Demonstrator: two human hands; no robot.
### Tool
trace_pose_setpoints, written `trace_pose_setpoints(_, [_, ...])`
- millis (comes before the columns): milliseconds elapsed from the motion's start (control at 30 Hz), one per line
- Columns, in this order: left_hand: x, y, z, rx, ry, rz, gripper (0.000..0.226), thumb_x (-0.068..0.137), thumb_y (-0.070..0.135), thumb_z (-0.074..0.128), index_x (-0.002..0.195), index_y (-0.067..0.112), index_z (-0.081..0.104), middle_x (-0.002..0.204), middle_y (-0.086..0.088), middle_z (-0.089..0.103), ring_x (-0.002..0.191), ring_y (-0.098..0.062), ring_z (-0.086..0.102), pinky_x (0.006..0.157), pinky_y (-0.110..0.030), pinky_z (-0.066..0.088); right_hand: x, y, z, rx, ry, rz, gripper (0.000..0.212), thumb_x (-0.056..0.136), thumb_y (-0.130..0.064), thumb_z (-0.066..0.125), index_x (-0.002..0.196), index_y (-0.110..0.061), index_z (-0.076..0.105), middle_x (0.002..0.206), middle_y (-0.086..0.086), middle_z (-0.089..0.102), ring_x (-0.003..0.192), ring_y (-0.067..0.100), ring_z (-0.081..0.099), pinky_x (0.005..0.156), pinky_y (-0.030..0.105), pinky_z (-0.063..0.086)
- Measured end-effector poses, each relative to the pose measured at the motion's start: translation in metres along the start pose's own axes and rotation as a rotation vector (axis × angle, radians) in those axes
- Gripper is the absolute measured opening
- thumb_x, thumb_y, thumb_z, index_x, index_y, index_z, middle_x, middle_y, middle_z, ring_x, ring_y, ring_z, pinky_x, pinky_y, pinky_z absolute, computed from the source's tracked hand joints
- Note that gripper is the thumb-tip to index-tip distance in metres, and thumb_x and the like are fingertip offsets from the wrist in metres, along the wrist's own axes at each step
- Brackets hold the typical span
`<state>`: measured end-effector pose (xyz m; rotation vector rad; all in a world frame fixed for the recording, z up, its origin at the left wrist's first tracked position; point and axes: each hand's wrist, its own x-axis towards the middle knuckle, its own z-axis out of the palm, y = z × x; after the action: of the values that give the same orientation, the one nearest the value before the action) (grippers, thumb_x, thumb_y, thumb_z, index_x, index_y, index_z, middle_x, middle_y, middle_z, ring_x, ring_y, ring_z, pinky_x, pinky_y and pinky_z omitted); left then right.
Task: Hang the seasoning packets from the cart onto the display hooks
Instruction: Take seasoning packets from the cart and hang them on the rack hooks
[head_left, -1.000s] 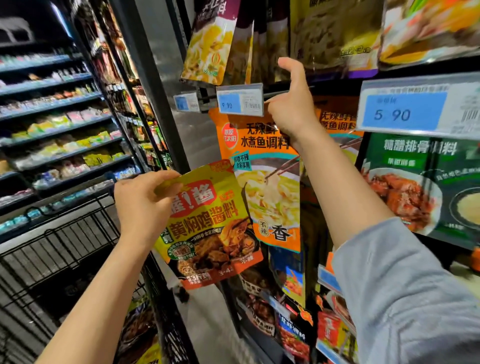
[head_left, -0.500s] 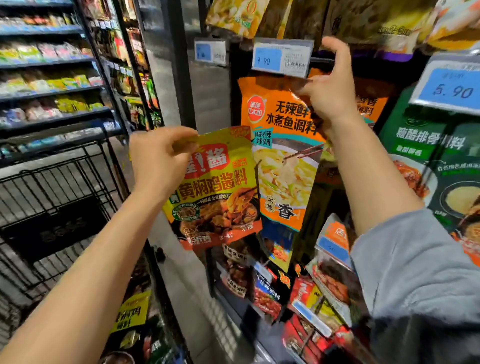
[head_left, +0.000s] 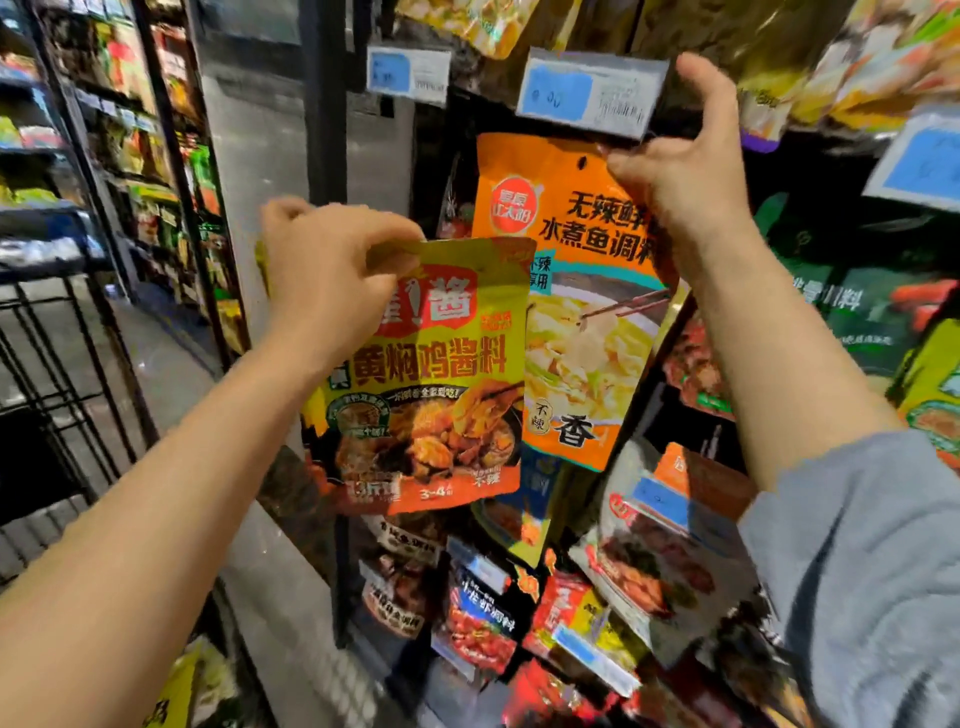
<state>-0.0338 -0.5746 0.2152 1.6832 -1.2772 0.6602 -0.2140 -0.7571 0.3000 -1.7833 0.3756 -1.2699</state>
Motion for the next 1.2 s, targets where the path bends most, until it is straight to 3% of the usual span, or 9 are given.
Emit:
trace_pose_setpoints(233, [-0.001, -0.005, 0.025, -0.059, 0.051, -0.019, 0.032, 0.079, 0.008, 0.055, 0.102, 0.022, 0.072, 0.097, 0.003, 0.071, 0.098, -0.022, 0.062, 0.096, -0.041, 0.023, 0.001, 0.011, -0.004, 0.037, 0.015, -0.109, 0.074, 0.077, 0.011, 0.063, 0.137, -0.012, 0.027, 0.066, 0.002, 0.064, 0.058, 0.014, 0.065, 0.053, 0.026, 0.049])
trace_pose_setpoints(333, [0.006, -0.005, 0.023, -0.017, 0.066, -0.061, 0.029, 0.082, 0.006, 0.060, 0.101, 0.024, 0.073, 0.098, 0.006, 0.071, 0.100, -0.022, 0.060, 0.087, -0.031, 0.020, 0.018, 0.010, -0.008, 0.097, 0.011, -0.112, 0.075, 0.074, 0.016, 0.061, 0.134, -0.012, 0.026, 0.063, 0.003, 0.067, 0.058, 0.018, 0.065, 0.052, 0.029, 0.049])
trace_pose_setpoints(533, [0.033, 0.008, 0.004, -0.017, 0.003, -0.064, 0.026, 0.081, 0.011, 0.062, 0.100, 0.023, 0.073, 0.091, 0.012, 0.066, 0.094, -0.020, 0.063, 0.095, -0.047, 0.032, 0.040, 0.009, -0.002, 0.058, 0.009, 0.085, 0.069, 0.080, 0.013, 0.059, 0.127, -0.026, 0.028, 0.093, 0.021, 0.070, 0.085, 0.033, 0.070, 0.069, 0.048, 0.057])
trace_pose_setpoints(633, [0.041, 0.008, -0.005, -0.024, -0.050, -0.073, 0.027, 0.078, 0.011, 0.062, 0.100, 0.022, 0.073, 0.088, 0.013, 0.064, 0.092, -0.021, 0.064, 0.093, -0.053, 0.039, 0.043, 0.012, -0.003, 0.015, 0.076, 0.178, 0.074, 0.071, 0.009, 0.068, 0.127, -0.028, 0.036, 0.117, 0.016, 0.061, 0.096, 0.027, 0.067, 0.077, 0.045, 0.057])
trace_pose_setpoints(700, [0.044, 0.011, -0.010, -0.051, -0.078, -0.075, 0.029, 0.077, 0.013, 0.058, 0.099, 0.023, 0.073, 0.088, 0.015, 0.063, 0.091, -0.021, 0.064, 0.091, -0.055, 0.041, 0.043, 0.015, -0.007, -0.020, 0.156, 0.231, 0.074, 0.068, 0.011, 0.067, 0.127, -0.023, 0.039, 0.115, 0.007, 0.057, 0.097, 0.019, 0.063, 0.080, 0.037, 0.057])
trace_pose_setpoints(800, [0.045, 0.013, -0.012, 0.005, -0.078, -0.107, 0.027, 0.080, 0.014, 0.059, 0.099, 0.026, 0.073, 0.090, 0.013, 0.066, 0.097, -0.023, 0.062, 0.096, -0.041, 0.029, 0.042, 0.020, -0.012, 0.002, 0.219, 0.296, 0.072, 0.067, 0.008, 0.068, 0.125, -0.024, 0.040, 0.102, 0.008, 0.061, 0.079, 0.019, 0.066, 0.073, 0.036, 0.057])
trace_pose_setpoints(967, [0.039, 0.020, -0.018, -0.114, -0.110, -0.093, 0.031, 0.073, 0.012, 0.055, 0.097, 0.023, 0.073, 0.085, 0.017, 0.061, 0.089, -0.024, 0.066, 0.087, -0.057, 0.044, 0.045, 0.019, -0.018, -0.639, 0.220, 0.123, 0.066, 0.075, -0.028, 0.070, 0.133, -0.030, 0.038, 0.087, -0.007, 0.067, 0.091, 0.016, 0.064, 0.093, 0.039, 0.046])
trace_pose_setpoints(1133, [0.026, 0.021, -0.027, -0.049, -0.069, -0.106, 0.030, 0.078, 0.007, 0.063, 0.097, 0.027, 0.073, 0.092, 0.007, 0.071, 0.094, -0.022, 0.065, 0.094, -0.034, 0.025, -0.012, 0.022, -0.020, -1.136, 0.327, -0.149, 0.061, 0.080, -0.033, 0.060, 0.136, -0.022, 0.039, 0.135, 0.005, 0.044, 0.131, 0.024, 0.034, 0.109, 0.048, 0.018])
trace_pose_setpoints(1200, [0.023, 0.013, -0.031, -0.122, -0.084, -0.135, 0.033, 0.075, 0.014, 0.057, 0.097, 0.036, 0.069, 0.088, 0.015, 0.068, 0.090, -0.020, 0.067, 0.097, -0.049, 0.037, -0.051, 0.029, -0.008, -1.188, 0.217, -0.370, 0.054, 0.079, -0.029, 0.061, 0.131, -0.020, 0.048, 0.135, 0.007, 0.046, 0.134, 0.026, 0.033, 0.111, 0.054, 0.010])
